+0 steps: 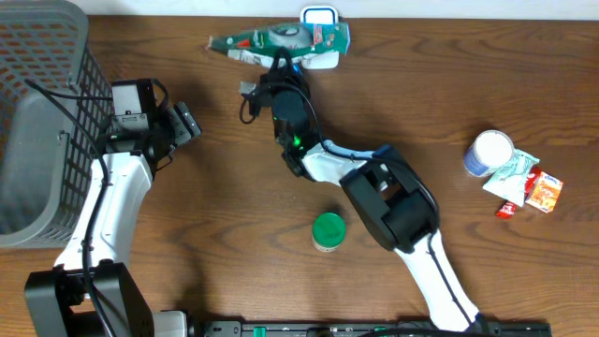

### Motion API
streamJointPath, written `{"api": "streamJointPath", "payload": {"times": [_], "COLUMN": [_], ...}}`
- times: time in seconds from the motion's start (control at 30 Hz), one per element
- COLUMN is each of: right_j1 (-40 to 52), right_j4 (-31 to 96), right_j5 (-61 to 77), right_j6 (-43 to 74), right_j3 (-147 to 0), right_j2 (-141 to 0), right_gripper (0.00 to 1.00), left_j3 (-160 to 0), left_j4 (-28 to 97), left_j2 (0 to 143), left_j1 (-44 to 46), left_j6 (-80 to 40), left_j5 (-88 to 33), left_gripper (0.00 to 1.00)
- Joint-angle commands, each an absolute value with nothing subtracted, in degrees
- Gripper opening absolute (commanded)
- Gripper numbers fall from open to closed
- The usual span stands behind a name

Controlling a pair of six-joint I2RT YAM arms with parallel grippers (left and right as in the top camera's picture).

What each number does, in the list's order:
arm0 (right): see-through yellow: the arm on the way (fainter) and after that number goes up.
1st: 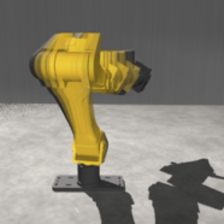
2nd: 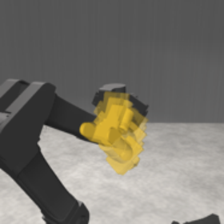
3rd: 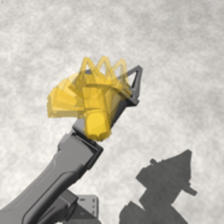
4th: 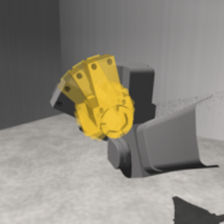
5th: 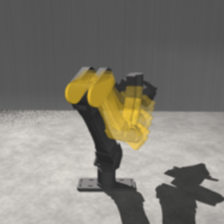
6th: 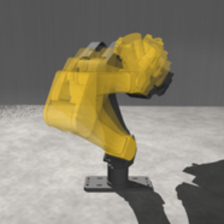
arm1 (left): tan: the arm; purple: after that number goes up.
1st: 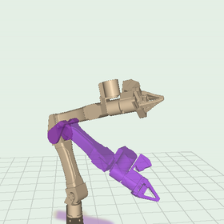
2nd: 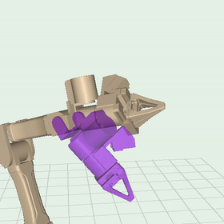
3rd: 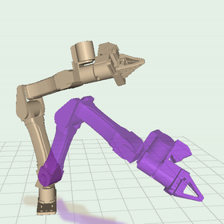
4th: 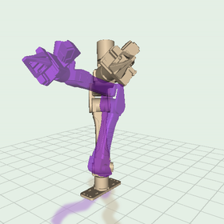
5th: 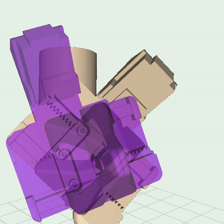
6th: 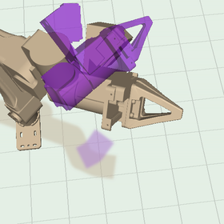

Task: Scan the item barcode
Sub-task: 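Lift the gloves pack and carry it to the scanner, then hold the gloves pack in front of the scanner window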

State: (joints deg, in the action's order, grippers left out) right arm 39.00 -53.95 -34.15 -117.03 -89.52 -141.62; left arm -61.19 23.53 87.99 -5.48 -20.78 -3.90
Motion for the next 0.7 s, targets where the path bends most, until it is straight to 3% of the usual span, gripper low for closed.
{"api": "streamJointPath", "payload": {"times": [0.0, 0.67], "right_j1": [37.45, 35.55], "right_j4": [-55.86, -53.23], "right_j5": [-31.29, -24.95], "right_j6": [-122.61, -110.19], "right_j3": [-94.5, -97.86], "right_j2": [-143.85, -147.48], "right_gripper": [0.01, 0.01], "left_j3": [-61.84, -61.84], "left_j4": [23.49, 23.49], "left_j2": [87.92, 87.92], "left_j1": [-5.61, -5.61], "left_j6": [-20.45, -20.45], "left_j5": [-3.14, -3.14], "left_gripper": [0.89, 0.89]}}
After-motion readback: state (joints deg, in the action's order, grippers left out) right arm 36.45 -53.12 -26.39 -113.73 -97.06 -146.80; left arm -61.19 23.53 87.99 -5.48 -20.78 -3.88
